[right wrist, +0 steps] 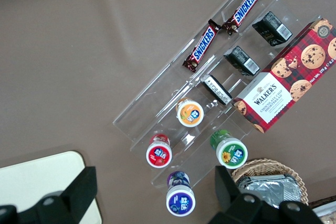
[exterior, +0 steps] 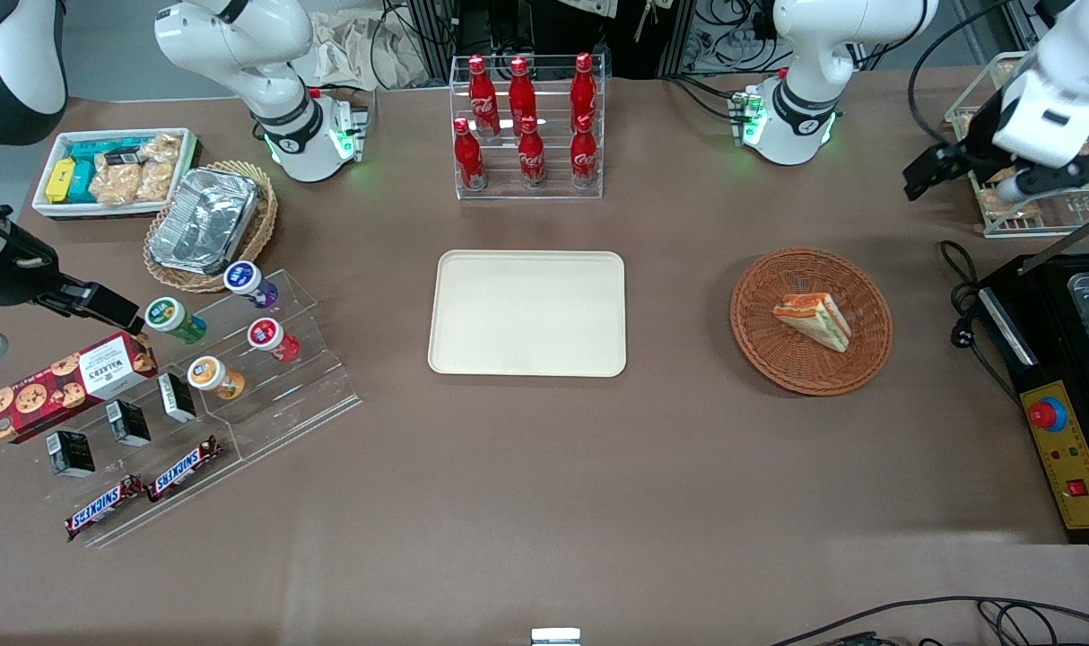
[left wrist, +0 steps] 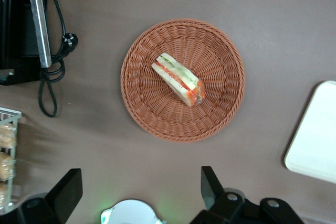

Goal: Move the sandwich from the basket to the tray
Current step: 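Move the left gripper over the wicker basket above the sandwich, then lower the open left gripper and close it on the wrapped sandwich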

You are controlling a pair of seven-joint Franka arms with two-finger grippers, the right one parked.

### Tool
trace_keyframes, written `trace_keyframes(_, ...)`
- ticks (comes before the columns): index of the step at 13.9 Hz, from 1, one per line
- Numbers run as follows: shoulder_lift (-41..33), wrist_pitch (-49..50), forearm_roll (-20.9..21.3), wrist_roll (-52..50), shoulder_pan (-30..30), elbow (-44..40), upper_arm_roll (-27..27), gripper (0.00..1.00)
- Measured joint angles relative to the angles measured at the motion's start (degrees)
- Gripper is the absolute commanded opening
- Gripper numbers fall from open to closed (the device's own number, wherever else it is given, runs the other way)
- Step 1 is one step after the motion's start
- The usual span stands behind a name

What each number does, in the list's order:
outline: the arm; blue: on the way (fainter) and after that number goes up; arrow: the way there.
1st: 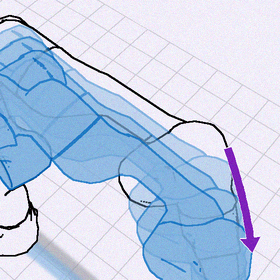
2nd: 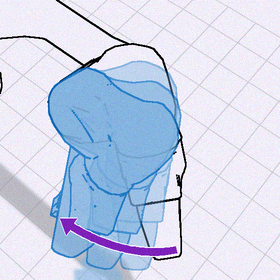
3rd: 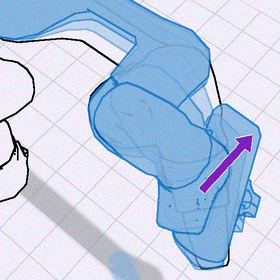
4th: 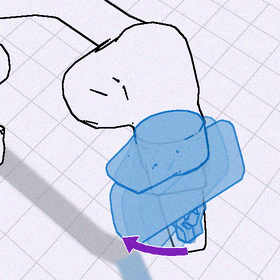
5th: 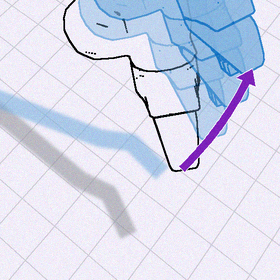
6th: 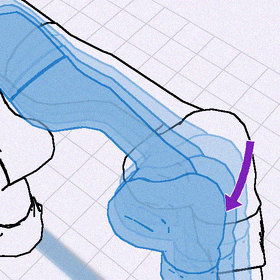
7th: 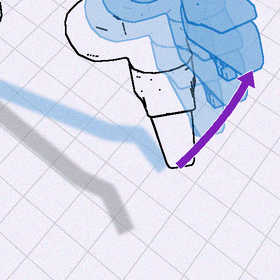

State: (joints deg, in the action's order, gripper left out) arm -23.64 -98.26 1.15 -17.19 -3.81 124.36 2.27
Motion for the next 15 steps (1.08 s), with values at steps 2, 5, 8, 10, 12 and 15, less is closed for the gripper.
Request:
trace_keyframes(2,-0.24,-5.35,0.00,-3.17,0.00,4.09,0.00,1.00)
trace_keyframes(5,0.03,-18.43,0.00,-9.29,-0.03,13.49,-0.03,1.00)
trace_keyframes(8,1.60,-27.80,0.00,-14.81,-0.22,20.01,-0.25,1.00)
trace_keyframes(10,4.22,-32.42,0.01,-18.97,-0.30,21.18,-0.94,1.00)
trace_keyframes(12,7.61,-36.71,0.02,-22.47,-0.36,21.21,-1.73,1.00)
trace_keyframes(15,12.07,-41.55,0.03,-25.17,-0.37,21.21,-2.21,1.00)
